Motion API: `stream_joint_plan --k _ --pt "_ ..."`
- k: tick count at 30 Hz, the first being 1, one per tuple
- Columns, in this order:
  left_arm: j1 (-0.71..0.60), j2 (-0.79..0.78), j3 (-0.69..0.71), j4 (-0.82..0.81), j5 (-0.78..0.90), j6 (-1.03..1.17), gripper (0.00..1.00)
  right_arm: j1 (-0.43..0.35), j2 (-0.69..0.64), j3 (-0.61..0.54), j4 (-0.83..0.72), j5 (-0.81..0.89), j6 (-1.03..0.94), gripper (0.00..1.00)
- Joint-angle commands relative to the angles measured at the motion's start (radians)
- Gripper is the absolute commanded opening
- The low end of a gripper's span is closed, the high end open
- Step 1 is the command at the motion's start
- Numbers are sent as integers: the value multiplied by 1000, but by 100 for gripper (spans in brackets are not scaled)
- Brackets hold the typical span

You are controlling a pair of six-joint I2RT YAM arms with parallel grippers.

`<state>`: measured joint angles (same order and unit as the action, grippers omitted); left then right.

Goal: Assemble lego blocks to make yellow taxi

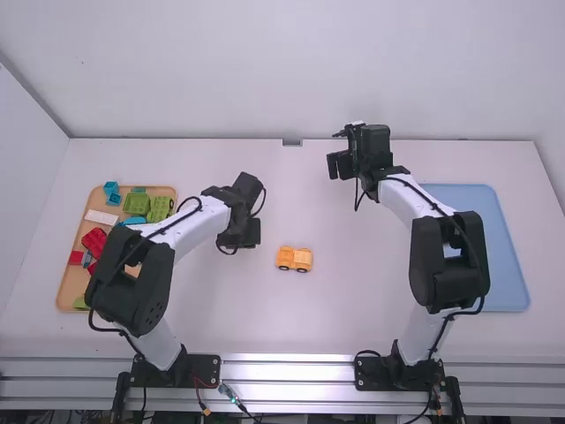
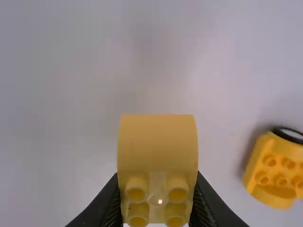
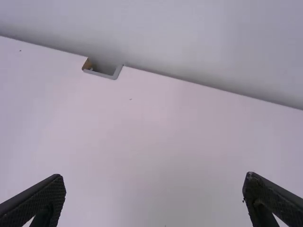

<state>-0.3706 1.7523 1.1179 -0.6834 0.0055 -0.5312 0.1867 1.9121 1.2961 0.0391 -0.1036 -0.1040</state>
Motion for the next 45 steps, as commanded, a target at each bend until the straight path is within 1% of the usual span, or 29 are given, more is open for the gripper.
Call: stream_joint_plan --k 1,3,4,6,7,8,10,14,18,19,21,22,25,32,33,34,35,36,37,38,43,45 --pt "13 -8 -32 1 -21 -315 2 -3 -23 17 -3 15 2 99" --pt "8 -8 -47 -3 -26 -514 2 -3 -23 17 -3 16 2 99" --pt "9 -8 -56 -5 -21 -666 2 -3 -23 17 -2 15 2 99" --pt "13 -8 -65 -14 2 -883 2 -3 -23 17 0 16 2 99" --pt "7 -8 -73 -16 35 -1039 2 -3 -23 17 -2 15 2 99" --pt "6 -8 -75 -15 40 -1083 2 -3 -23 17 -2 15 2 99" --pt "5 -8 -80 -5 46 -1223 5 -3 -23 17 -3 15 2 99" --pt "4 0 -90 1 66 -1436 5 -2 -23 17 -11 15 2 99" --pt "5 6 -111 68 64 -1520 5 -3 -23 17 -18 15 2 99" --pt "7 15 -122 117 61 -1522 7 -5 -23 17 -18 15 2 99" --pt "6 26 -130 146 62 -1523 8 -4 -23 17 -19 15 2 99" --pt "3 34 -136 164 70 -1530 10 -5 -23 17 -20 15 2 99" --pt "10 47 -143 166 92 -1548 12 -4 -23 17 -21 15 2 99" --pt "10 47 -171 180 80 -1578 16 -4 -23 17 -20 15 2 99" --pt "10 47 -180 195 80 -1578 18 -5 -23 17 -20 15 2 99" --pt "11 47 -187 208 82 -1577 22 -5 -23 17 -20 15 2 99" --pt "10 47 -197 226 84 -1578 39 -4 -23 17 -21 15 2 99" --pt "10 47 -201 233 84 -1578 54 -2 -23 17 -21 15 2 99" --pt "10 47 -209 247 82 -1577 95 -2 -23 17 -22 15 2 99" --pt "10 47 -214 256 81 -1567 99 -5 -23 17 -22 15 2 99" --pt "10 46 -212 247 85 -1538 99 -2 -23 17 -22 15 2 99" --pt "13 36 -181 203 82 -1487 99 -3 -23 17 -22 15 2 99"
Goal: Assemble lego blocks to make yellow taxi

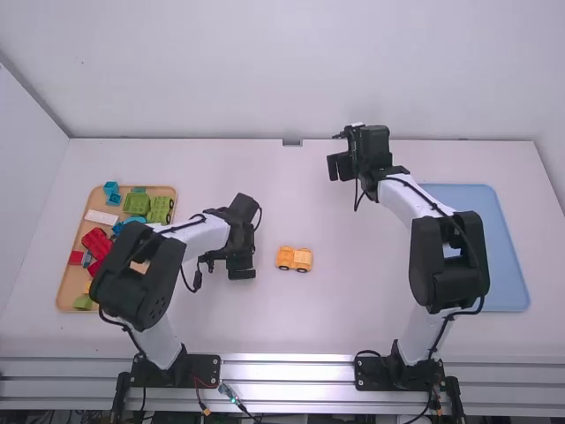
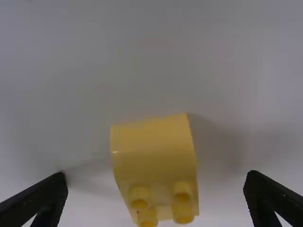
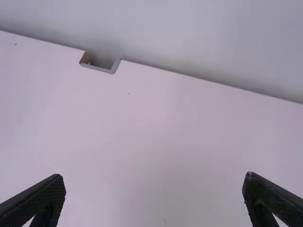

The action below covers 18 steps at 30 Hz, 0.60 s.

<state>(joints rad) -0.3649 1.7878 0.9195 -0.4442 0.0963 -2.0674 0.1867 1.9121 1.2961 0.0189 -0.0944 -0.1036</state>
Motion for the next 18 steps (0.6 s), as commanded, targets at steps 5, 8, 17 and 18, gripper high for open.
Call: stream_joint_plan --k 5,8,17,18 --pt "36 -50 156 -157 -39 386 99 -3 -23 17 -3 6 2 99" --pt "47 -64 291 -204 -66 981 99 -3 -23 17 -5 6 2 99" --pt "38 -64 554 -327 54 2256 99 -3 -23 17 -1 6 1 99" --pt "38 -64 563 -325 7 2390 99 -3 -23 17 -1 6 2 99"
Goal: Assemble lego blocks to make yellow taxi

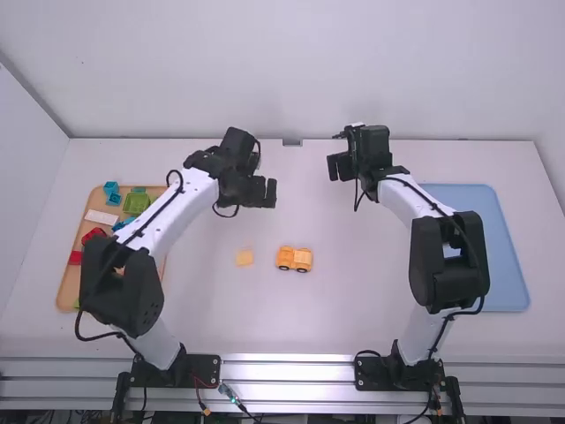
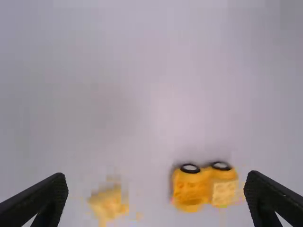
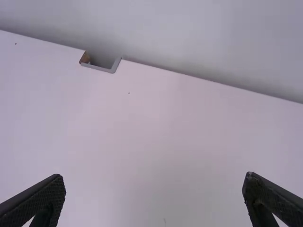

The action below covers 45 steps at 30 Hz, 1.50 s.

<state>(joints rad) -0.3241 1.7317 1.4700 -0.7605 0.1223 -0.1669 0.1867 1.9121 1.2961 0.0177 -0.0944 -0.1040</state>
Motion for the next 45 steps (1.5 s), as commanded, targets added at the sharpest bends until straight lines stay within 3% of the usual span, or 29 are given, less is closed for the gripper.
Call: stream_joint_plan --k 1,6,10,15,18,20,24,27,32,33,35,45 --pt "-3 -8 15 -14 -51 555 99 -3 -23 17 1 6 2 99" --pt "5 -8 13 -3 -45 914 99 -3 -23 18 3 6 -5 99" --pt "52 -8 10 -7 216 1143 99 -3 -23 18 -1 -19 -57 99" --pt "223 -8 -20 -182 673 1552 99 -19 -29 17 -5 -308 -233 99" --pt "287 -3 -84 -191 797 1670 99 -42 -36 17 -13 -467 -306 99" --pt "347 2 -185 -144 885 1767 99 -66 -37 17 -35 -663 -409 99" --pt "398 2 -398 37 1000 1794 99 -126 -37 17 -142 -1011 -592 99" --pt "404 2 -521 215 998 1772 99 -146 -37 17 -241 -1089 -676 99" --pt "401 27 -713 642 986 1429 99 -138 -37 17 -454 -1117 -917 99" --pt "401 27 -713 642 986 1429 99 -138 -37 17 -454 -1117 -917 99" --pt "404 70 -782 796 990 1342 99 -112 -37 17 -536 -1116 -1033 99" --pt "403 218 -832 915 993 1345 99 -75 -37 17 -580 -1084 -1105 99"
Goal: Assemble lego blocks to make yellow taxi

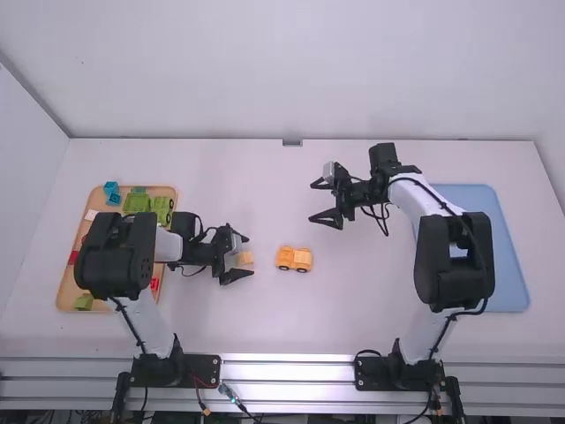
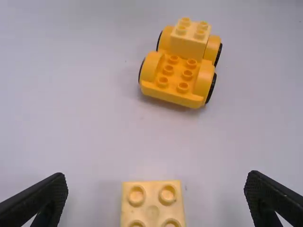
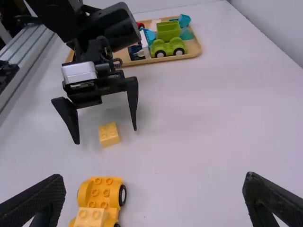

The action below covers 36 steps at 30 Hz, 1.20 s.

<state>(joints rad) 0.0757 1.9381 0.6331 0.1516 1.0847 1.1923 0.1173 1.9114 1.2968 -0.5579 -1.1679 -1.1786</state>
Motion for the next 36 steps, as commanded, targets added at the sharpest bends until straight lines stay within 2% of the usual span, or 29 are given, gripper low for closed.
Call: stream_joint_plan --k 1,5,7,12,17,19,20,21,22,23,29,31,32,34,36 --pt "3 27 18 -15 27 -4 99 -5 -36 16 -4 -10 -30 99" --pt "24 41 35 -76 7 76 100 -5 -36 16 -5 -10 -31 99" --pt "31 41 34 -89 7 101 97 -5 -36 16 -4 -10 -30 99" --pt "68 41 8 -63 18 113 78 -5 -36 16 -3 -10 -31 99" --pt "55 41 -16 -16 33 113 71 -5 -36 16 0 -10 -31 99" --pt "47 41 -26 3 33 114 65 -5 -36 16 0 -11 -31 99" --pt "40 41 -37 24 29 114 56 -5 -36 16 0 -14 -31 99" --pt "40 41 -38 27 29 114 54 -5 -36 16 0 -13 -31 99" --pt "40 41 -43 39 30 113 40 -5 -36 16 0 -13 -30 99" --pt "44 41 -48 48 30 113 35 -5 -36 16 0 -14 -31 99" --pt "48 41 -49 48 30 113 27 -4 -36 16 3 -14 -30 99" --pt "47 40 -48 69 40 112 21 -1 -36 17 26 -21 -25 99" --pt "47 40 -43 79 61 108 21 6 -36 19 38 -15 -14 99" --pt "48 33 -27 92 110 86 13 16 -37 26 39 18 0 99" --pt "46 10 -2 85 153 80 14 23 -54 31 -5 67 -50 99"
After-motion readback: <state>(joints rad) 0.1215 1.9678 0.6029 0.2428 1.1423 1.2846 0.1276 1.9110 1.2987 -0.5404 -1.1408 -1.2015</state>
